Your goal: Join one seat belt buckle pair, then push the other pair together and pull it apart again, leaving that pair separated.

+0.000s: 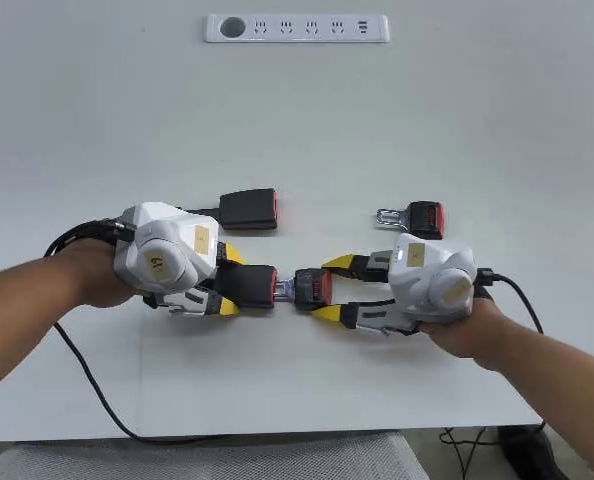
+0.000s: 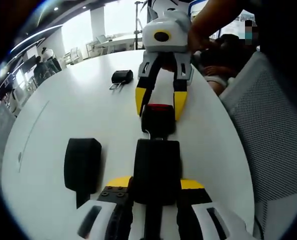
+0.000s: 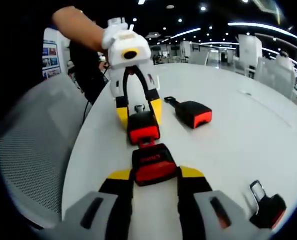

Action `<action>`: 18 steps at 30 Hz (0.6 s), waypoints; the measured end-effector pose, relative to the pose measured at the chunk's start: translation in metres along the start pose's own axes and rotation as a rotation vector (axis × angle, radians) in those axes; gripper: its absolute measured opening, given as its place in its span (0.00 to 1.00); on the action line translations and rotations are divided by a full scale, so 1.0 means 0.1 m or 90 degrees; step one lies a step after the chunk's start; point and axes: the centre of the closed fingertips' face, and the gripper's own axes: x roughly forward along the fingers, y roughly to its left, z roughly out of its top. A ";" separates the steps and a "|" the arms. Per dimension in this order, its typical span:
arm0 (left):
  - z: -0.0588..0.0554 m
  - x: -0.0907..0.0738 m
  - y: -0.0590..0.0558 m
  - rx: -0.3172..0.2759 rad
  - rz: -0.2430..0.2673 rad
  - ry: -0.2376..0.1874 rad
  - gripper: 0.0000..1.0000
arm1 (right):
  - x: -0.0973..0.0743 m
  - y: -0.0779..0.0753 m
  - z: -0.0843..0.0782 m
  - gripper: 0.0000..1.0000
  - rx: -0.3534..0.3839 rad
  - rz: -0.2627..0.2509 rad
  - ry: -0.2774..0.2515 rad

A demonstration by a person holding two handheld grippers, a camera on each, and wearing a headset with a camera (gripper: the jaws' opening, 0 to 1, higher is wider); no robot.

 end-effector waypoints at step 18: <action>-0.02 0.00 0.00 0.007 -0.006 0.002 0.34 | 0.22 0.06 0.12 0.34 0.009 -0.018 0.013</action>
